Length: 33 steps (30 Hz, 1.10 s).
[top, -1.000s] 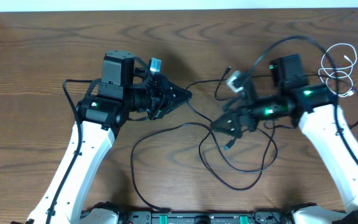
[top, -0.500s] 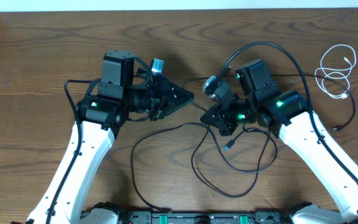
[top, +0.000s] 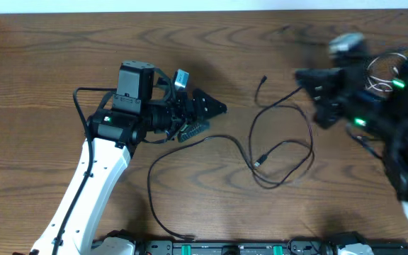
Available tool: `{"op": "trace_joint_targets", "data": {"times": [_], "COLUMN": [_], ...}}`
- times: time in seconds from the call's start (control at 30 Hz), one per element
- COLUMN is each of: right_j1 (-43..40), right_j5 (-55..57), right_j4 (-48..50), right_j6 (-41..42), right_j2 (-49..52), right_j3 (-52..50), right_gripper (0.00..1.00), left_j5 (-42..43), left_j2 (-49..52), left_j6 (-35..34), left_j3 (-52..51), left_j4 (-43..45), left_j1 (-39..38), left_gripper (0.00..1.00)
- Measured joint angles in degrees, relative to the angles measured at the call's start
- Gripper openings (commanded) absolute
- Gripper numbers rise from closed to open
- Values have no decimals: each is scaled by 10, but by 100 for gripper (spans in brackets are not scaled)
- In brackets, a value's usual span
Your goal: Untangle cables
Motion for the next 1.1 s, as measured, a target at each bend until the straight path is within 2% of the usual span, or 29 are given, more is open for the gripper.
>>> {"op": "trace_joint_targets", "data": {"times": [0.27, 0.4, 0.53, 0.73, 0.93, 1.1], "right_j1": [-77, -90, -94, -113, -219, -309], "right_j5": [112, 164, 257, 496, 658, 681], "right_j4": [136, 172, 166, 157, 166, 101], "right_j6": [21, 39, 47, 50, 52, 86], "right_j2": [-57, -59, -53, -12, 39, 68], "right_j3": [1, 1, 1, 1, 1, 1], "right_gripper": [1, 1, 1, 1, 1, 1], "left_j5": [-29, -86, -150, -198, -213, -220], "left_j2": [0, 0, 0, 0, -1, -1], "left_j6": [37, 58, 75, 112, 137, 152], "left_j3": [0, -1, -7, -28, -42, -45], "left_j4": [-40, -97, -140, -169, -172, -171], "left_j1": [0, 0, 0, 0, 0, 0], "left_gripper": [82, 82, 82, 82, 82, 82]}}
